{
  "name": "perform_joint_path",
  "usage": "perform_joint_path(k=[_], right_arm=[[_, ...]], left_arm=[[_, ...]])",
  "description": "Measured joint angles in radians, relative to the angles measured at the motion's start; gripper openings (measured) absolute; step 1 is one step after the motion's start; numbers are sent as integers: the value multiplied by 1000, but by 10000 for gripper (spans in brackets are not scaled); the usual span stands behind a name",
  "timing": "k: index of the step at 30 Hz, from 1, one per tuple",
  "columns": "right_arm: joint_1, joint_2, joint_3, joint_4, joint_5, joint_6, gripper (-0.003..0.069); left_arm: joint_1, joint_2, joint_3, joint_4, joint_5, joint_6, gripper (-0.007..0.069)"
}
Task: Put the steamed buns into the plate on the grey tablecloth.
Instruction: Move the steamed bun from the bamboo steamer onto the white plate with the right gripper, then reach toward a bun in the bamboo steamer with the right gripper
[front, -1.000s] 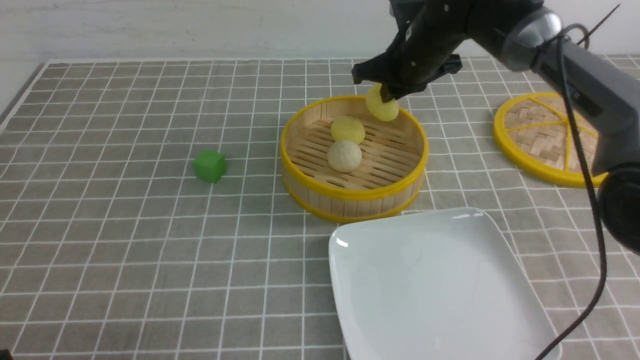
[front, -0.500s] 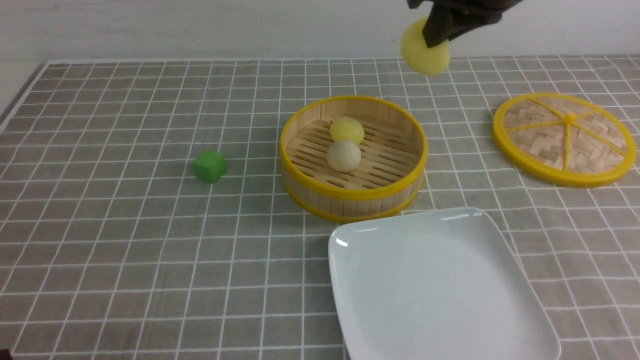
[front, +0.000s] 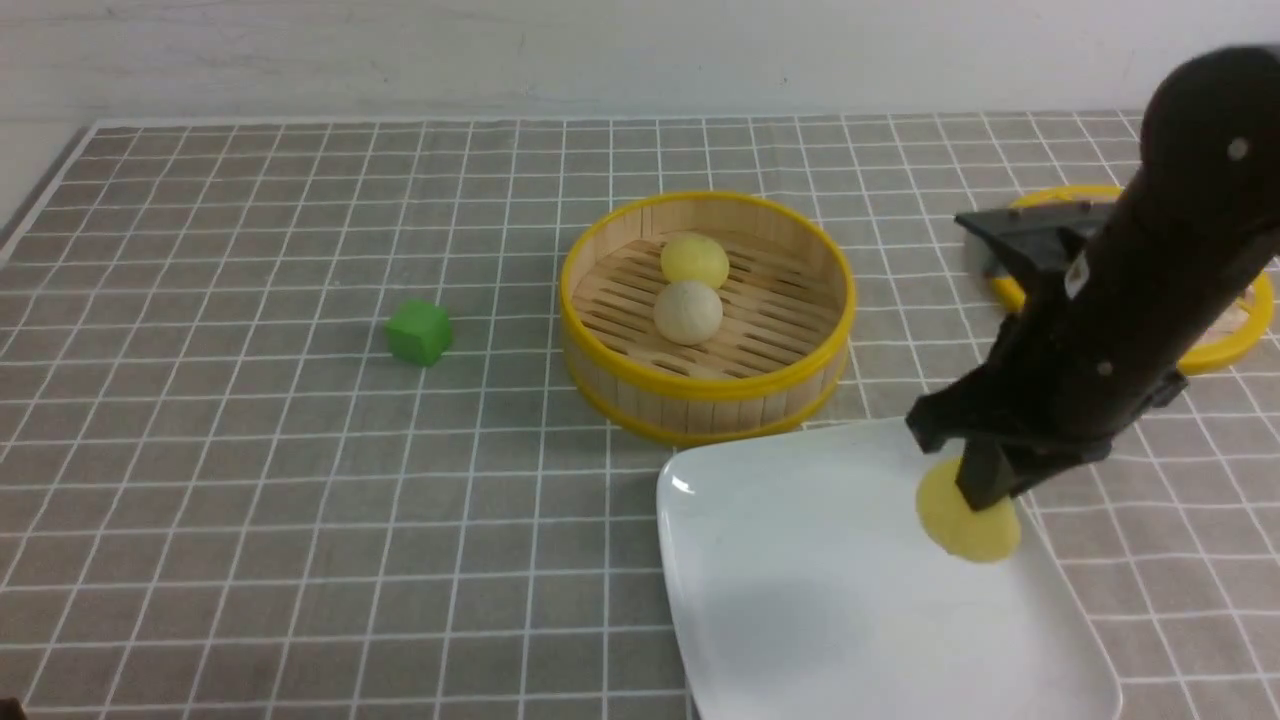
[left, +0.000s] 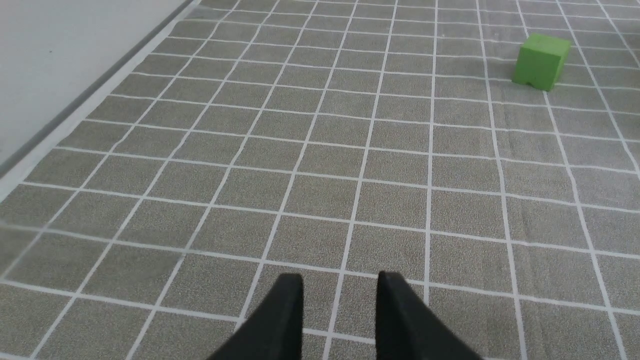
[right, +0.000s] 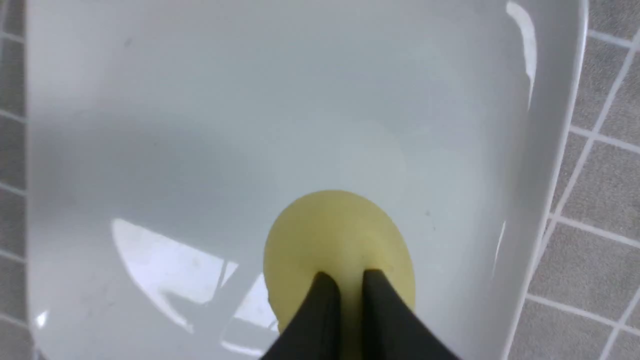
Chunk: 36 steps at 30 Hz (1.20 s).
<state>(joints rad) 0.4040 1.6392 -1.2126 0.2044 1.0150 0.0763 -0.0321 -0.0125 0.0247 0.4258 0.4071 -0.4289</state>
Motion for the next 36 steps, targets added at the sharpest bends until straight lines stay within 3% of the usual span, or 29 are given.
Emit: perform_joint_path(k=[4, 5, 6, 9, 11, 14, 19, 22, 26, 30, 36], right_arm=[[0, 22, 44, 3, -71, 0, 213], [0, 22, 45, 4, -72, 0, 213], [0, 26, 47, 14, -75, 0, 297], [0, 26, 22, 20, -28, -18, 418], [0, 16, -9, 20, 26, -44, 442], [0, -22, -84, 15, 124, -83, 408], [0, -199, -106, -38, 176, -97, 59], [0, -313, -4, -37, 82, -69, -10], [0, -370, 99, -26, -109, -56, -8], [0, -278, 16, -23, -116, -56, 31], [0, 0, -262, -14, -64, -56, 184]], left_arm=[[0, 0, 0, 0, 0, 0, 242], [0, 0, 0, 0, 0, 0, 242], [0, 0, 0, 0, 0, 0, 242], [0, 0, 0, 0, 0, 0, 242], [0, 0, 0, 1, 0, 0, 242], [0, 0, 0, 2, 0, 0, 242], [0, 0, 0, 4, 0, 0, 242], [0, 0, 0, 7, 0, 0, 242], [0, 0, 0, 22, 0, 0, 242], [0, 0, 1, 27, 1, 0, 242], [0, 0, 1, 29, 1, 0, 242]])
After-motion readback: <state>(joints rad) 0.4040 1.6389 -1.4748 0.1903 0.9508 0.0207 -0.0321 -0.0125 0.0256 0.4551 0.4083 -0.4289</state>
